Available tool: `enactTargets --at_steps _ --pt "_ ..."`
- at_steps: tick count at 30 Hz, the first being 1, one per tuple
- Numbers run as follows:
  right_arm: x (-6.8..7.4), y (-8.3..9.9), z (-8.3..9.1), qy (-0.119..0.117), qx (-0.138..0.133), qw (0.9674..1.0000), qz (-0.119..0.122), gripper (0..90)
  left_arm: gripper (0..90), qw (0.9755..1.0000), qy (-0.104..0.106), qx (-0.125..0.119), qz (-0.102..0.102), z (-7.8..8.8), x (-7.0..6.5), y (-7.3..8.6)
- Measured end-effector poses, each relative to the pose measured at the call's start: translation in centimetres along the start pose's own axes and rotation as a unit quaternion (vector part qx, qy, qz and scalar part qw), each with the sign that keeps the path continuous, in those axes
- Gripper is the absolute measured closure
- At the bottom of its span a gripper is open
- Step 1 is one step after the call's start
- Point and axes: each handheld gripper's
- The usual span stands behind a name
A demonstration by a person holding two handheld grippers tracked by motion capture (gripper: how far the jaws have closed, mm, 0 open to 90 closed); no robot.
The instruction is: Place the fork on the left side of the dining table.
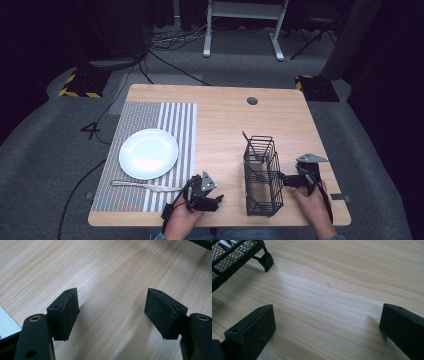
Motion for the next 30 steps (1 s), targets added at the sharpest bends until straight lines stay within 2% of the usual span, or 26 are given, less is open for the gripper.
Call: enactTargets --at_steps 3,8,9,11,13,18,24,26,28,30 --pt "0.0 0.0 0.0 0.0 0.0 1.0 0.001 0.1 25.5 1.0 0.002 0.001 -0.002 0.0 0.0 0.0" --pt "0.0 0.0 0.0 0.0 0.001 1.0 0.0 0.1 24.3 0.9999 0.003 0.017 0.001 -0.1 -0.1 -0.4" --pt "0.0 0.0 0.0 0.0 0.001 1.0 0.0 0.1 27.0 0.9998 0.014 0.015 0.002 0.0 0.1 -0.5" --pt "0.0 0.0 0.0 0.0 0.001 1.0 0.0 0.1 33.5 0.9994 0.032 0.006 0.016 0.3 0.4 -0.7" --pt "0.0 0.0 0.0 0.0 0.0 1.0 0.0 0.1 31.3 0.9989 0.042 -0.007 0.023 0.9 0.8 -0.9" --pt "0.0 0.0 0.0 0.0 0.001 1.0 0.0 0.1 29.4 0.9989 0.041 -0.018 0.013 2.5 1.3 -2.0" --pt "0.0 0.0 0.0 0.0 0.001 1.0 0.0 0.1 28.2 0.9984 0.05 -0.024 0.009 4.1 2.0 -3.1" --pt "0.0 0.0 0.0 0.0 0.0 1.0 0.0 0.1 26.7 0.9976 0.06 -0.032 0.009 5.1 2.6 -3.7" --pt "0.0 0.0 0.0 0.0 0.001 1.0 0.0 0.1 25.9 0.9973 0.059 -0.043 0.007 5.8 2.9 -4.0" --pt "0.0 0.0 0.0 0.0 0.0 1.0 0.0 0.1 25.8 0.9964 0.067 -0.051 0.007 6.4 3.3 -4.4"
Point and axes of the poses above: each handheld gripper's, and its own axes: z roughly backward along the jaws, y roughly out of its underside, x roughly to its left, and after that the axes turned 12 degrees about y, right-handed
